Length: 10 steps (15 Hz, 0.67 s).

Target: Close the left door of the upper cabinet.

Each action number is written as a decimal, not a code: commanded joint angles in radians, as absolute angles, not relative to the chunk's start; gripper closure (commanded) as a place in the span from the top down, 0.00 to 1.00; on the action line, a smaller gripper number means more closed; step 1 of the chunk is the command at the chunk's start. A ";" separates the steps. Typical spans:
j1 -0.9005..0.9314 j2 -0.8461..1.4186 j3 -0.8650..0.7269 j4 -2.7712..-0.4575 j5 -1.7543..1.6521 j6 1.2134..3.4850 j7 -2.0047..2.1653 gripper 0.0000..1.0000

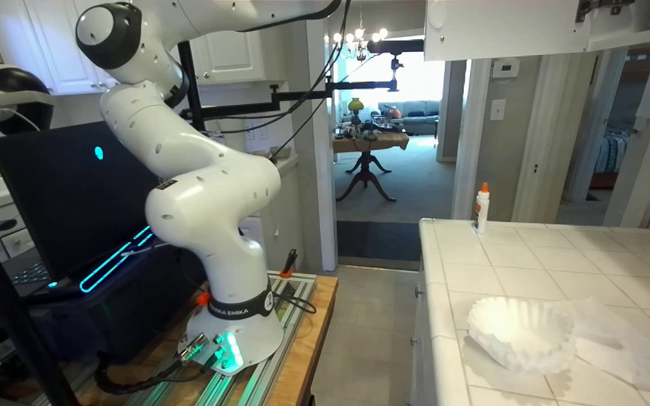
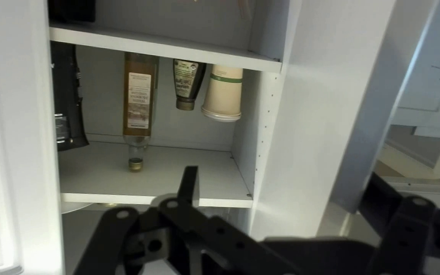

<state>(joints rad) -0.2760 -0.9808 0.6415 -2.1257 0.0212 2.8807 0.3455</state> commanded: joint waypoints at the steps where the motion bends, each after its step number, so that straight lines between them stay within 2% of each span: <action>1: -0.336 -1.028 0.614 -2.121 0.002 2.836 0.394 1.00; 4: -0.347 -1.023 0.589 -2.120 -0.004 2.834 0.388 1.00; 5: -0.350 -1.021 0.583 -2.120 -0.007 2.838 0.385 0.82; 8: -0.348 -1.007 0.566 -2.126 -0.012 2.846 0.372 0.62; 10: -0.349 -0.997 0.555 -2.130 -0.016 2.854 0.366 0.66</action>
